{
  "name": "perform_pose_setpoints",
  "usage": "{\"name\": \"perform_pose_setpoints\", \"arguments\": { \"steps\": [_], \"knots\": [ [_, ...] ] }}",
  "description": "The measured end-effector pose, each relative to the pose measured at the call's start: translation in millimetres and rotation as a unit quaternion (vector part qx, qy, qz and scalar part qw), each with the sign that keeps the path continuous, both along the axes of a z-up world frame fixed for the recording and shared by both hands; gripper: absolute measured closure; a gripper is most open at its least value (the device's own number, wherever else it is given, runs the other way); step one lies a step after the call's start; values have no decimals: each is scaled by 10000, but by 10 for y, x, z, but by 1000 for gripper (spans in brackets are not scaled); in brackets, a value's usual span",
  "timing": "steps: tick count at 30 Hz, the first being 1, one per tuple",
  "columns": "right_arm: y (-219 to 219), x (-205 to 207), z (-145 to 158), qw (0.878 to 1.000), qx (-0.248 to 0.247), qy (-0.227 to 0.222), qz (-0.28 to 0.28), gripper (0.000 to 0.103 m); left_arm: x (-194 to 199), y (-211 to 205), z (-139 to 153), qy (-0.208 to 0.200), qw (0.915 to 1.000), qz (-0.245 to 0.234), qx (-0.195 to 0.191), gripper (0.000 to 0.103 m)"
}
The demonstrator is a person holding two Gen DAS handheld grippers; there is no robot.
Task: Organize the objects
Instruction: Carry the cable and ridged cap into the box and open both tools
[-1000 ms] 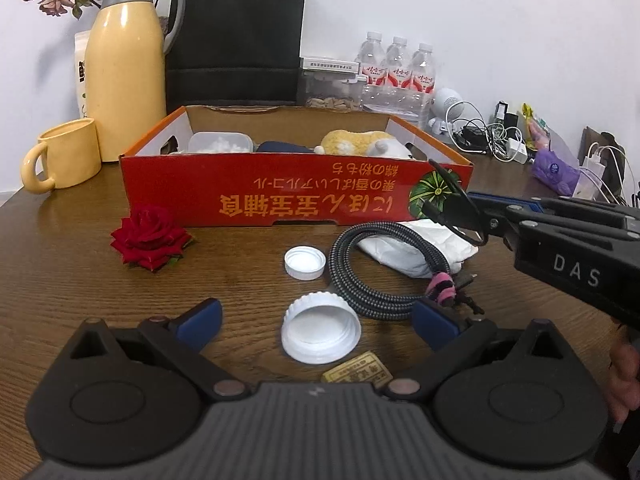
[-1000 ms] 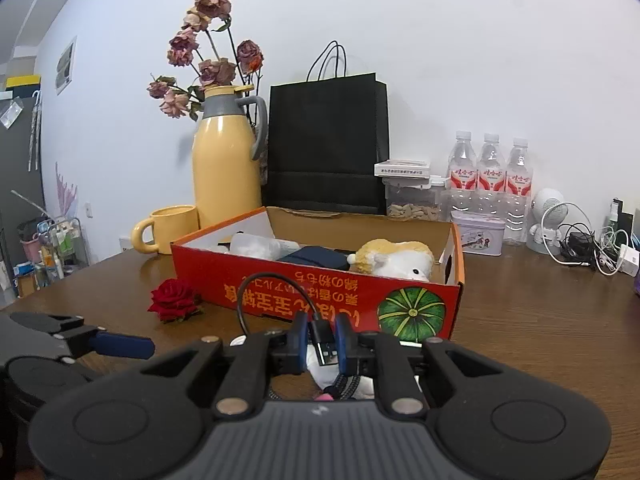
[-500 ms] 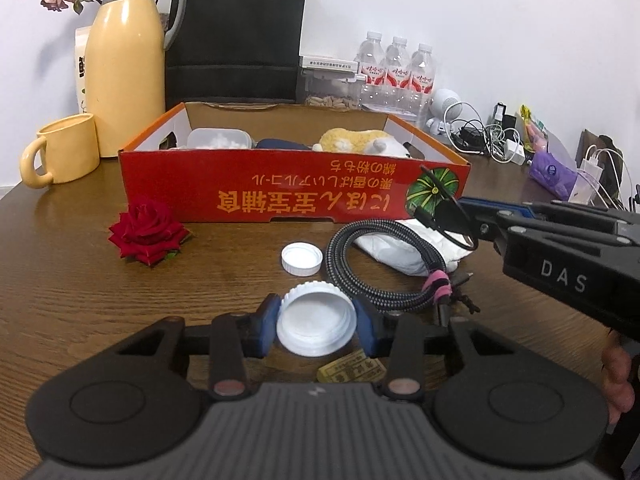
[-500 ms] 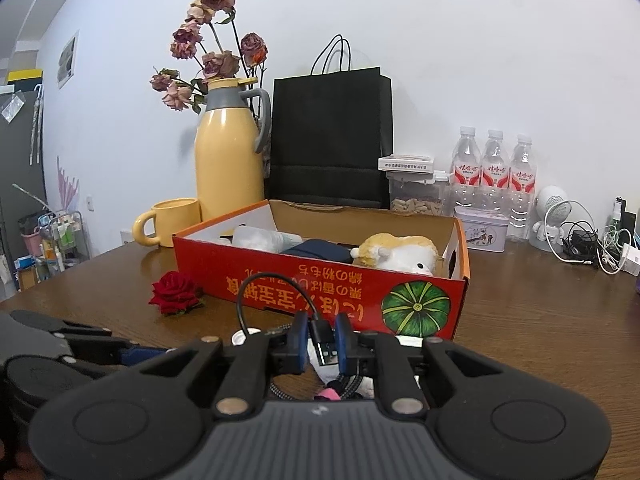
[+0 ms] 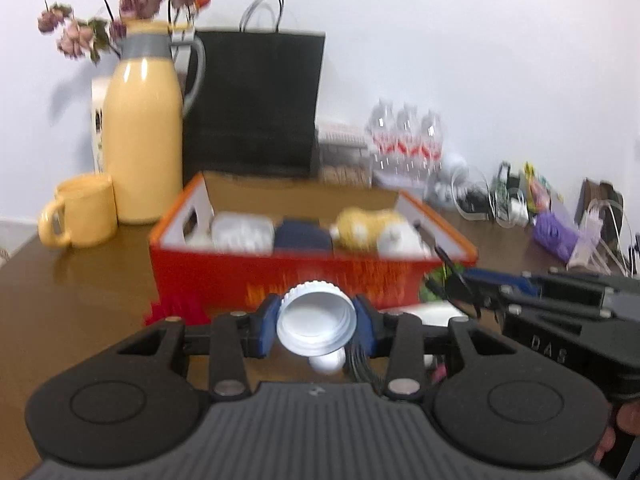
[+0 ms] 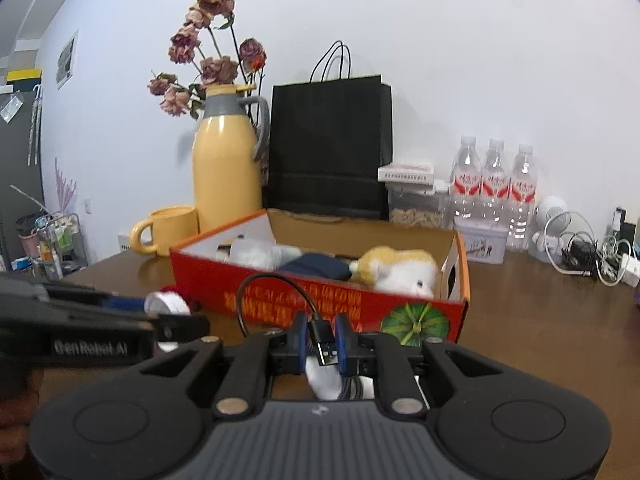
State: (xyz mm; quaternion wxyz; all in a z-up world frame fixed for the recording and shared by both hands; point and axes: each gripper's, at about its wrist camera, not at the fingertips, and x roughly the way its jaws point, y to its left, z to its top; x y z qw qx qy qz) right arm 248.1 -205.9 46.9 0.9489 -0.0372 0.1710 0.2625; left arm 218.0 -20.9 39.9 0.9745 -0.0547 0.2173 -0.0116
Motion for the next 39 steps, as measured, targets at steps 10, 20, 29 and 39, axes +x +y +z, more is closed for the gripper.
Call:
{"name": "perform_pose_setpoints", "arguments": {
  "steps": [10, 20, 29, 39],
  "knots": [
    [246, 454, 383, 9992, 111, -337, -182, 90, 466, 118, 450, -591, 9980, 209, -95, 62],
    [480, 1127, 347, 9986, 236, -136, -455, 90, 1110, 251, 426, -674, 9962, 461, -289, 62],
    [573, 1492, 10, 9984, -3, 293, -489, 90, 1531, 373, 121, -269, 9974, 666, -40, 62],
    [560, 1495, -97, 9971, -141, 487, -576, 45, 1414, 380, 132, -660, 9944, 830, 25, 0]
  ]
}}
